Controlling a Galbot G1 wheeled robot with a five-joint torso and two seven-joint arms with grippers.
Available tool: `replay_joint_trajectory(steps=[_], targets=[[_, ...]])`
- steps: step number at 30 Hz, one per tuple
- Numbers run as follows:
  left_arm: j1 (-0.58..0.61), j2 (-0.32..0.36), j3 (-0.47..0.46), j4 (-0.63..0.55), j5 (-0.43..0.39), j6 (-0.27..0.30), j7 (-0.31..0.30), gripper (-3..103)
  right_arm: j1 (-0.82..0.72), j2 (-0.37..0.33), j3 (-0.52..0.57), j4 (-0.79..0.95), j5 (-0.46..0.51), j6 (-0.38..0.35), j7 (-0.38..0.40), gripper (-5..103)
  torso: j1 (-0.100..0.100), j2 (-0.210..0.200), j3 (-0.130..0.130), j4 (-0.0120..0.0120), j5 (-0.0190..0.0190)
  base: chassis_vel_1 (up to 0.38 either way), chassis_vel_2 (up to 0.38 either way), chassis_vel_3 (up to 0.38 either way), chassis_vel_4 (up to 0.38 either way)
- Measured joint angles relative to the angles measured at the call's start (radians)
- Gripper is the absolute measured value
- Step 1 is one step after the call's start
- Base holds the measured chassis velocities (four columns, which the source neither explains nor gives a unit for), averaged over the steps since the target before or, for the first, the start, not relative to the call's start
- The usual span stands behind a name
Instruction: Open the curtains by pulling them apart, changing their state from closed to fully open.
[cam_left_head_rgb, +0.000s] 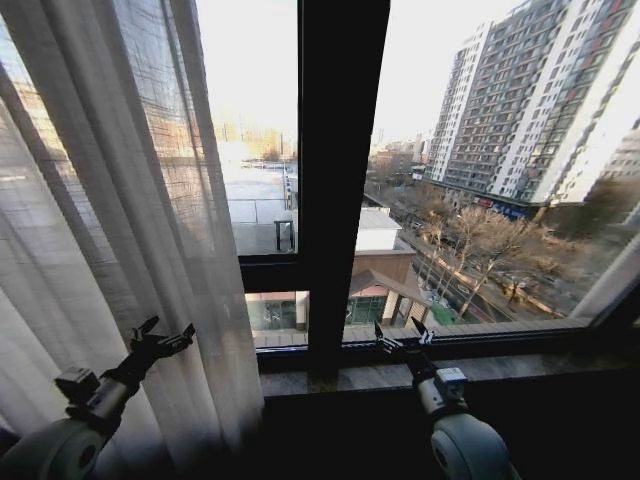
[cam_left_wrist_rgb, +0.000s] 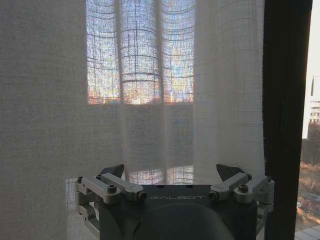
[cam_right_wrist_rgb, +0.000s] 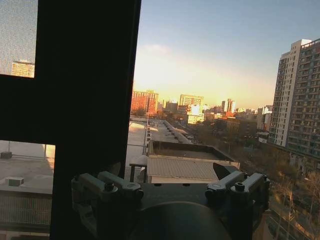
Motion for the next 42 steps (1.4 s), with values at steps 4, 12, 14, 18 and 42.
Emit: replay_joint_trajectory(steps=[4, 12, 14, 18, 42], targets=[[-0.014, 0.016, 0.020, 0.015, 0.004, 0.000, 0.066, 100, 0.012, 0.002, 0.001, -0.016, 0.000, 0.002, 0.000, 100, 0.000, 0.000, 0.000, 0.0000, -0.0001, 0.000, 0.000, 0.000, 0.000], [-0.020, 0.039, 0.053, 0.015, 0.034, -0.006, 0.125, 100, 0.051, 0.022, -0.021, -0.048, -0.004, 0.003, 0.000, 100, 0.000, 0.000, 0.000, 0.0000, 0.0001, 0.000, 0.000, 0.000, 0.000], [-0.017, 0.041, 0.054, 0.010, 0.036, -0.008, 0.133, 100, 0.055, 0.026, -0.026, -0.052, -0.005, 0.003, 0.000, 100, 0.000, 0.000, 0.000, 0.0000, 0.0000, 0.000, 0.000, 0.000, 0.000], [0.000, 0.041, 0.058, -0.006, 0.042, -0.016, 0.146, 100, 0.063, 0.033, -0.032, -0.060, -0.008, 0.002, 0.000, 100, 0.000, 0.000, 0.000, 0.0001, 0.0000, 0.000, 0.000, 0.000, 0.000], [0.108, -0.113, 0.073, -0.311, 0.174, 0.113, -0.177, 100, -0.025, 0.044, -0.025, 0.021, -0.030, 0.010, 0.002, 100, 0.000, 0.000, 0.000, 0.0000, 0.0003, 0.000, 0.000, 0.000, 0.000]])
